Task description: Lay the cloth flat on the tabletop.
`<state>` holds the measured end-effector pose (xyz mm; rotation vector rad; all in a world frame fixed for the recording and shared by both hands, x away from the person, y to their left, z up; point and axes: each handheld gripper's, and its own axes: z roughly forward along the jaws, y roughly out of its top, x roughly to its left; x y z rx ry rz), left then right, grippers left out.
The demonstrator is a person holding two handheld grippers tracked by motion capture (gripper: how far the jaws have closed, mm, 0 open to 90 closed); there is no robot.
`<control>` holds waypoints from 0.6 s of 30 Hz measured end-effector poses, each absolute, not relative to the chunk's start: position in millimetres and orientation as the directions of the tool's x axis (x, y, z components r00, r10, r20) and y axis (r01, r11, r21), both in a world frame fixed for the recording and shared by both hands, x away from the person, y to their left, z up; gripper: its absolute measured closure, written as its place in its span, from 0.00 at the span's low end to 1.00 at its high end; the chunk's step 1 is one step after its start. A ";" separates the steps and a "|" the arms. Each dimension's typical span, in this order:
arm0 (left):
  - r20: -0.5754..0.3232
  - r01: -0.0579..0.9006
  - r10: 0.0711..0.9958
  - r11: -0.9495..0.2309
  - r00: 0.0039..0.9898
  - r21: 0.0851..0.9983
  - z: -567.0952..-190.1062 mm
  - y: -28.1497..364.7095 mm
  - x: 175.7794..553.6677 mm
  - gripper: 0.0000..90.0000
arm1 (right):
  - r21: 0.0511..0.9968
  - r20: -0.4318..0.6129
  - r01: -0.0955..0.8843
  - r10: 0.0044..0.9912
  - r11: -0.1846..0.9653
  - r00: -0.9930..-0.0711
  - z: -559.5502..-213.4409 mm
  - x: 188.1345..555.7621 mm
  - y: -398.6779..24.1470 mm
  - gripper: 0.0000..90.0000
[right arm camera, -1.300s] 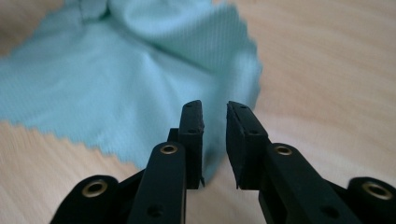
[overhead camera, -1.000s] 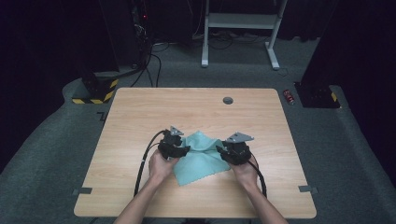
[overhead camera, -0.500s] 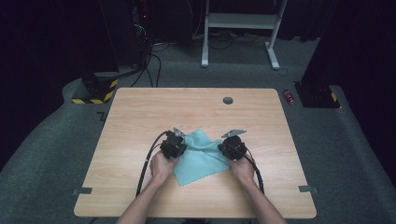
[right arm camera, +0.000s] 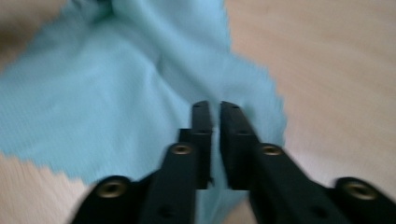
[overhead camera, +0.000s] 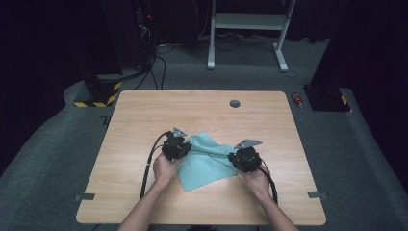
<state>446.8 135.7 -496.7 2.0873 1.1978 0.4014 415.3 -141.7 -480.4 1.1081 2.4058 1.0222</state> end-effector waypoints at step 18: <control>0.000 0.627 0.831 -0.420 0.556 0.657 -510.4 131.8 428.2 0.61 | 0.607 0.060 0.605 0.729 0.516 -0.682 -500.8 439.8 -129.5 1.00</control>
